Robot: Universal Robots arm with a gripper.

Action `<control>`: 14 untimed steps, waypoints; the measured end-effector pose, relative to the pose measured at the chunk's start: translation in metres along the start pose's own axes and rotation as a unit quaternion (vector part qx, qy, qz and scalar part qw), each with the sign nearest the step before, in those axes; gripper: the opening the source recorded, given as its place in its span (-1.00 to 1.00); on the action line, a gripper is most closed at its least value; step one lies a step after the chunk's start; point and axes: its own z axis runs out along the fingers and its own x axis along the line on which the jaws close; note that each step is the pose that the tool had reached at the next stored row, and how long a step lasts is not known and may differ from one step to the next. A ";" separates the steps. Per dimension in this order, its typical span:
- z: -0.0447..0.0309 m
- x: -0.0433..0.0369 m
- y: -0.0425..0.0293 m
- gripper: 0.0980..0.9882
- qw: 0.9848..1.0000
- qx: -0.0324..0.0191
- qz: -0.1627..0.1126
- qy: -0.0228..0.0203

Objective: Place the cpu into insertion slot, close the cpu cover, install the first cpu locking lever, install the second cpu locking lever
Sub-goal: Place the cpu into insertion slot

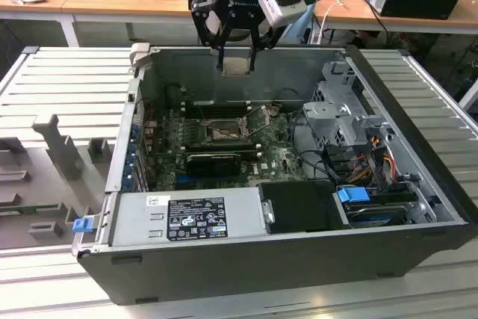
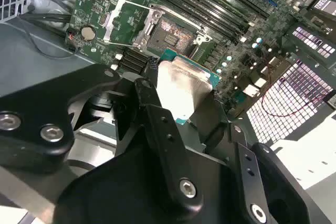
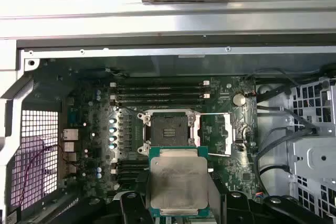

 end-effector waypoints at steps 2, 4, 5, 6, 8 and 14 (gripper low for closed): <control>0.0000 0.0000 0.0000 -0.04 1.000 0.000 0.002 0.000; 0.0000 0.0000 0.0000 -0.04 1.000 0.000 0.004 0.000; 0.0000 0.0000 0.0000 -0.04 1.000 0.000 0.006 -0.001; 0.0000 0.0000 0.0000 -0.04 1.000 0.000 0.007 -0.001; 0.0000 0.0000 0.0000 -0.04 1.000 0.000 0.009 -0.001; 0.0000 0.0000 0.0000 -0.04 1.000 0.000 0.014 -0.001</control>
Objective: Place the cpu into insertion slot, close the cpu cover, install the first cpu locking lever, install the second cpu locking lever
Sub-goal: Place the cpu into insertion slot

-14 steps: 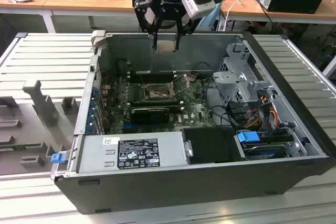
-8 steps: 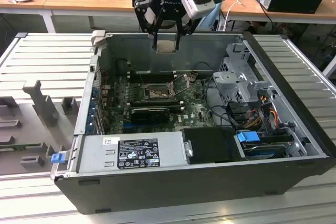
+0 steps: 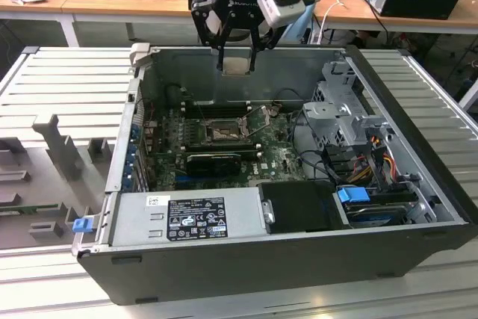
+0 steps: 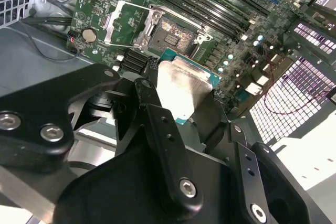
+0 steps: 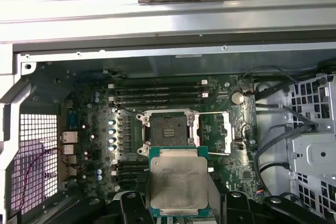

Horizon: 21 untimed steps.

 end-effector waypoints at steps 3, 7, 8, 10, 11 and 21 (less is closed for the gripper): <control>0.0000 0.0000 0.0000 -0.04 1.000 0.000 0.002 0.000; 0.0000 0.0000 0.0000 -0.04 1.000 0.000 0.006 -0.001; 0.0000 0.0000 0.0000 -0.04 1.000 0.000 0.008 -0.001; 0.0000 0.0000 0.0000 -0.04 1.000 0.000 0.013 -0.001; 0.0000 0.0000 0.0000 -0.04 1.000 0.000 0.014 -0.001; 0.0000 0.0000 0.0000 -0.04 1.000 -0.001 0.025 -0.002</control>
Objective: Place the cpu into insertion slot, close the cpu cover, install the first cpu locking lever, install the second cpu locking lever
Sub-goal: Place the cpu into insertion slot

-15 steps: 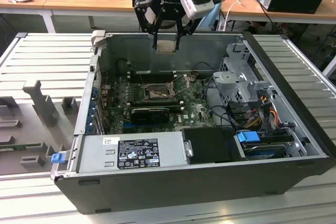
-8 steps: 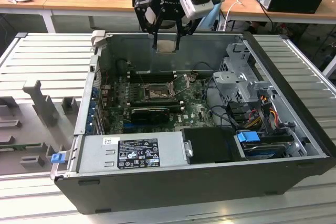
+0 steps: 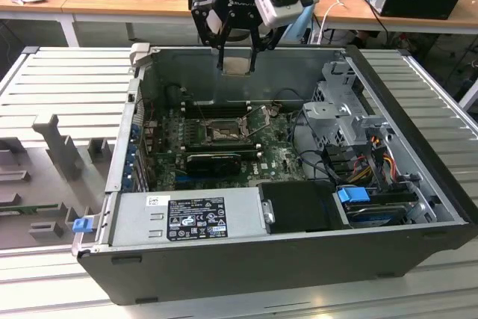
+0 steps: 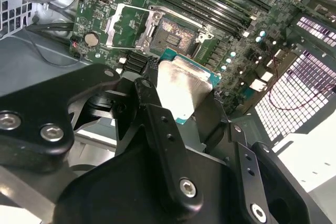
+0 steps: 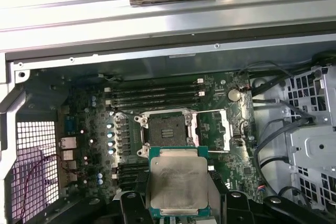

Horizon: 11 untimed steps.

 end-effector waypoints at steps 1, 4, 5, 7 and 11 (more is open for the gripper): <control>0.0000 0.0000 0.0000 -0.04 1.000 0.000 0.001 0.000; 0.0000 0.0000 0.0000 -0.04 1.000 0.000 0.005 0.000; 0.0000 0.0000 0.0000 -0.04 1.000 0.000 0.006 -0.001; 0.0000 0.0000 0.0000 -0.04 1.000 0.000 0.010 -0.001; 0.0000 0.0000 0.0000 -0.04 1.000 0.000 0.023 -0.002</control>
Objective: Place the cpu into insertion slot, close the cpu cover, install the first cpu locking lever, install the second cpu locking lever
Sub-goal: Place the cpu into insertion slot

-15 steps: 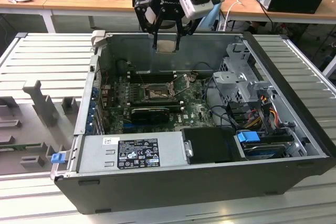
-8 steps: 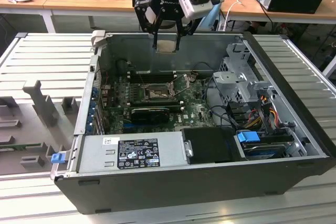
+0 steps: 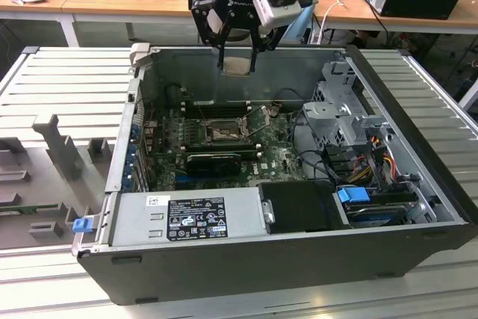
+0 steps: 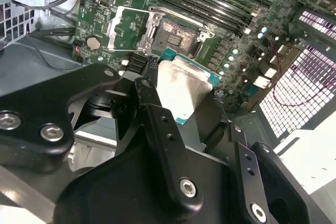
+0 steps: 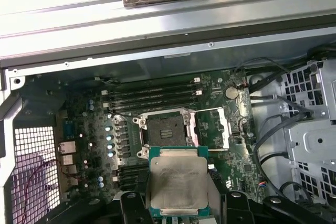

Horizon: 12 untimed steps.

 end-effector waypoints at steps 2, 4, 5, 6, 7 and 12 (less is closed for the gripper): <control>0.0000 0.0000 0.0000 -0.04 1.000 0.000 0.006 -0.001; 0.0000 0.0000 0.0000 -0.04 1.000 0.000 0.013 -0.001; 0.0000 0.0000 0.0000 -0.04 1.000 0.000 0.015 -0.001; 0.0000 0.0000 0.0000 -0.04 1.000 0.000 0.017 -0.002; 0.0000 0.0000 0.0000 -0.04 1.000 0.000 0.019 -0.002; 0.0000 0.0000 0.0000 -0.04 0.999 -0.001 0.032 -0.003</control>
